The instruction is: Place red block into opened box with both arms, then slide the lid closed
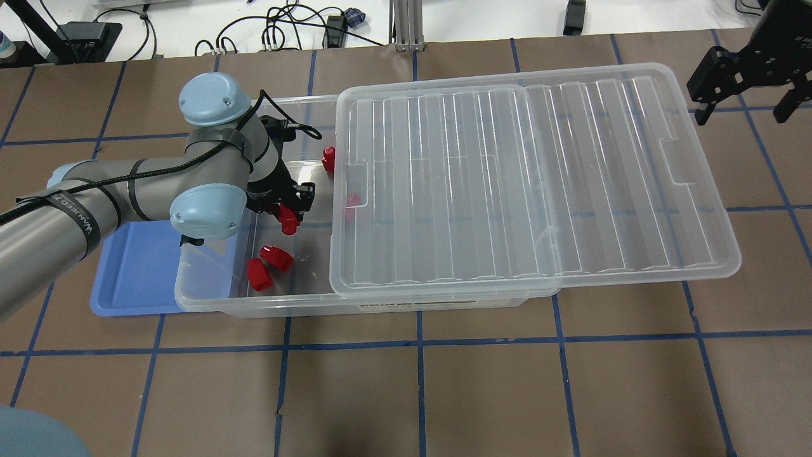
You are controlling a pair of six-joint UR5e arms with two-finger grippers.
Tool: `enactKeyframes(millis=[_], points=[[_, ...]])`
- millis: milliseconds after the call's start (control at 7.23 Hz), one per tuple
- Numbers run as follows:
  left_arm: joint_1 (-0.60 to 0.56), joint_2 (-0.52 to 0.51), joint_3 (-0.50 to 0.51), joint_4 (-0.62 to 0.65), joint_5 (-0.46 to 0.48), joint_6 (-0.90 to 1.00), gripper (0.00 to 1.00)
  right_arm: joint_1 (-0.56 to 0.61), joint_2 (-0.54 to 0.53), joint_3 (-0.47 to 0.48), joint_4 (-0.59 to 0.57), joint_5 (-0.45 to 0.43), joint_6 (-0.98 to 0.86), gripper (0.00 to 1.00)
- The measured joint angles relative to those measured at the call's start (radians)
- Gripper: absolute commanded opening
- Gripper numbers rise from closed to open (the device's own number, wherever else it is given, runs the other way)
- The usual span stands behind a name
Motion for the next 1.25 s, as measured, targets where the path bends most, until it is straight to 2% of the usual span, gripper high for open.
enactKeyframes(millis=[138, 277, 415, 553, 692, 830, 1107, 1245], points=[[0.000, -0.012, -0.001, 0.005, 0.001, 0.006, 0.00, 0.000, 0.000, -0.002, 0.000, 0.000, 0.000, 1.00], [-0.001, -0.024, 0.000, 0.008, 0.001, 0.006, 0.13, 0.000, 0.000, -0.002, 0.000, -0.001, 0.000, 1.00], [-0.001, -0.035, 0.001, 0.012, 0.001, 0.004, 0.45, 0.000, 0.000, -0.002, 0.001, 0.000, 0.000, 1.00], [0.000, -0.044, 0.004, 0.021, 0.001, 0.003, 0.67, 0.000, -0.001, -0.001, 0.002, 0.000, 0.000, 1.00], [0.001, -0.049, 0.013, 0.028, 0.001, 0.002, 0.74, 0.000, -0.003, 0.001, 0.002, 0.000, 0.000, 1.00], [-0.002, -0.043, 0.028, 0.027, 0.000, -0.003, 0.74, 0.000, -0.005, 0.003, 0.002, 0.001, 0.000, 1.00], [-0.007, -0.008, 0.072, -0.042, 0.002, -0.013, 0.78, 0.001, -0.007, 0.006, 0.002, 0.001, 0.000, 1.00], [-0.008, 0.010, 0.095, -0.083, 0.003, -0.015, 0.85, 0.001, -0.007, 0.005, 0.001, 0.001, -0.001, 1.00]])
